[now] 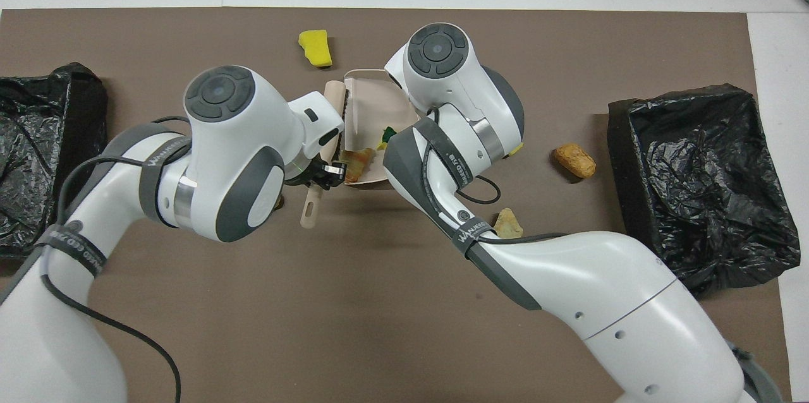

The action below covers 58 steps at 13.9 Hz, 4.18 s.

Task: Sweep and dump trash in bin
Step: 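Sweep sponges and bread into the dustpan with the left gripper's brush, then sweep more debris into the dustpan with the brush in the left gripper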

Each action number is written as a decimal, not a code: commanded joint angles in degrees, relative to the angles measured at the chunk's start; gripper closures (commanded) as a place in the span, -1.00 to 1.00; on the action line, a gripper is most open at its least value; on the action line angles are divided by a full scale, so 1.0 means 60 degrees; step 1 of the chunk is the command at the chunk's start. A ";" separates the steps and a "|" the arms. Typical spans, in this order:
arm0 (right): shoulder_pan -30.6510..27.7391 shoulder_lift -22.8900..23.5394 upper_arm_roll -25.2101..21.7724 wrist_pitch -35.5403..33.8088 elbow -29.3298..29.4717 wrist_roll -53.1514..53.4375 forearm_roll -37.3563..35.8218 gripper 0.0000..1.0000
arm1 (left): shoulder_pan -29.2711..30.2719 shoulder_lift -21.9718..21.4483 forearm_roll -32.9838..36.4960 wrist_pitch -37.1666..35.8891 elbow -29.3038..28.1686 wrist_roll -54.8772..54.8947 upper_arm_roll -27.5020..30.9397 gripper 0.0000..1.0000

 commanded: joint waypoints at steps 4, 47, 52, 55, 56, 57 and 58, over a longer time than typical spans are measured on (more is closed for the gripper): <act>-0.0102 0.0047 0.0177 -0.0025 0.0088 0.0285 -0.0175 1.00 | 0.1073 0.0354 0.0660 0.0975 0.0606 0.0768 0.0031 1.00; -0.0043 0.0018 0.0192 0.0092 -0.0015 0.0988 0.0133 1.00 | 0.0623 0.1337 0.1001 -0.3370 0.2540 0.4388 -0.0305 1.00; -0.0043 0.0018 0.0192 0.0092 -0.0015 0.0974 0.0133 1.00 | 0.0243 0.0897 0.0560 -0.3490 0.2482 0.3206 -0.0306 1.00; -0.0029 0.0018 0.0192 0.0092 -0.0015 0.0944 0.0133 1.00 | 0.0196 0.0430 0.0560 -0.3651 0.2467 0.2777 -0.0291 1.00; -0.0029 0.0004 0.0192 0.0092 -0.0015 0.0930 0.0133 1.00 | 0.0254 0.0327 0.0560 -0.3753 0.2452 0.2559 -0.0276 1.00; -0.0043 -0.0011 0.0192 0.0092 -0.0015 0.0915 0.0133 1.00 | 0.0284 0.0210 0.0560 -0.3783 0.2293 0.2223 -0.0247 1.00; -0.0043 -0.0011 0.0192 0.0092 -0.0015 0.0929 0.0133 1.00 | 0.0284 0.0005 0.0560 -0.3769 0.1943 0.1828 -0.0233 1.00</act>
